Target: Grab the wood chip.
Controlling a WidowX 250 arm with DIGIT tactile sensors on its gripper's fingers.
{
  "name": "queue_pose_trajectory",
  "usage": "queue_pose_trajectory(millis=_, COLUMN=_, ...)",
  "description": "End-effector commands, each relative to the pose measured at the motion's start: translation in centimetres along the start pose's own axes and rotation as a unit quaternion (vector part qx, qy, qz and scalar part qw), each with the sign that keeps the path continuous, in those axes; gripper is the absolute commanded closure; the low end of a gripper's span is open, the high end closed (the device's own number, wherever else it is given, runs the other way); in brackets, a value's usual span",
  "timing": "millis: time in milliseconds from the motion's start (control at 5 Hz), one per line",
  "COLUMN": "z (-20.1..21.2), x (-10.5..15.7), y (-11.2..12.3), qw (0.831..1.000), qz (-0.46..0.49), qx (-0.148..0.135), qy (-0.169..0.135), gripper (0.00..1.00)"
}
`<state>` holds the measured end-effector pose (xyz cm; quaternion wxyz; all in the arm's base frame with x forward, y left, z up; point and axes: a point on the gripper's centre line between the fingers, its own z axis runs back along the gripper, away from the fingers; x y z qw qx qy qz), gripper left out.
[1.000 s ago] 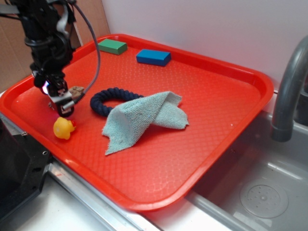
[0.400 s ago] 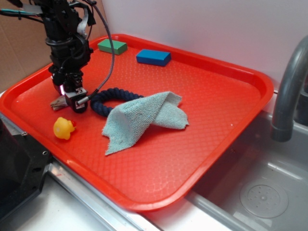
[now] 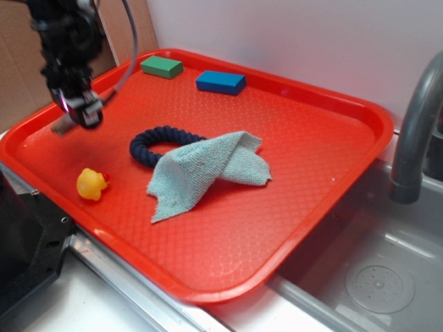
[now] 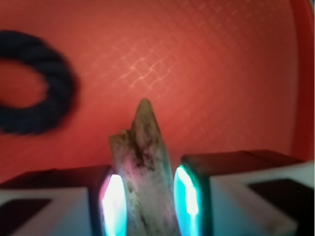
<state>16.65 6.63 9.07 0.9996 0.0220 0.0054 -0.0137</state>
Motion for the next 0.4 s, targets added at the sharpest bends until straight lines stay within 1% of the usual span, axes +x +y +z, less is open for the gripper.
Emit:
queue_pose_trajectory(millis=0, z=11.0, x=0.2, y=-0.9, qw=0.995, qz=0.092, qx=0.038, qy=0.003, gripper=1.00)
queue_pose_trajectory(millis=200, z=13.7, x=-2.0, y=-1.3, qw=0.993, qz=0.110, qx=0.046, qy=-0.006, gripper=1.00)
